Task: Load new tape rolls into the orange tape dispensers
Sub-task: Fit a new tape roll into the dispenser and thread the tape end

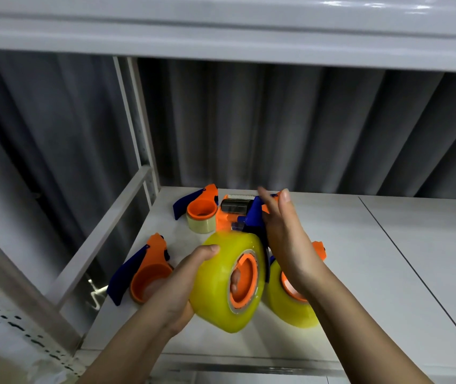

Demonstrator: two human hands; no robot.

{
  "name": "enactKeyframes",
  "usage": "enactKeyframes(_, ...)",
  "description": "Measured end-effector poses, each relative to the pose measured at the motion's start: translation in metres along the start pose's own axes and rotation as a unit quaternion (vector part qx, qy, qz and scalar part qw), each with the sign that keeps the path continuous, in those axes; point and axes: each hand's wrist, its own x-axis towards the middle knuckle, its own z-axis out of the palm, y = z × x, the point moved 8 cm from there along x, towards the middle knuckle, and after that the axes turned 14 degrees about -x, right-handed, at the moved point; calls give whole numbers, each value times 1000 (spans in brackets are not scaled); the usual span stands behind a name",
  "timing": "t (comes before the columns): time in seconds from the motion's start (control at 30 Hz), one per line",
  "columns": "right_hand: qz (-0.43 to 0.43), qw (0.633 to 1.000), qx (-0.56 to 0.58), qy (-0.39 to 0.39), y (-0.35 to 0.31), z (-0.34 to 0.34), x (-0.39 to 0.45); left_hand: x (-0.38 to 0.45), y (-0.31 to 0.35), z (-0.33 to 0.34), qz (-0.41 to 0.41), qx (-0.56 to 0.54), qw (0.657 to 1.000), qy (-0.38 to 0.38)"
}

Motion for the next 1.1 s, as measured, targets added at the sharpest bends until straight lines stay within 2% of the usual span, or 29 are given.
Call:
enactKeyframes(0.27,68,996,63,-7,9,-3,16,2,-4,4,-10,21,1000,9)
enactKeyframes(0.4,94,986,138,-1,20,-5,18,2,-3,8,-16,30,999,18)
enactKeyframes(0.6,101,986,128,-37,23,-4,20,4,-7,7,-33,40,998,35)
enactKeyframes(0.73,128,955,257,-79,31,1,25,4,-8,10,-29,19,999,12)
enactKeyframes(0.83,144,941,305,-10,38,-12,26,5,-5,15,-29,11,999,-24)
enactKeyframes(0.9,129,955,251,89,41,-30,22,3,-2,20,-30,17,997,-69)
enactKeyframes(0.97,88,972,141,166,38,-46,16,4,-1,23,-15,62,993,-103)
enactKeyframes(1.03,56,977,38,201,34,-51,7,11,-1,21,6,145,984,-107)
enactKeyframes(1.1,30,983,-21,182,32,-43,-3,23,-3,17,23,236,966,-103)
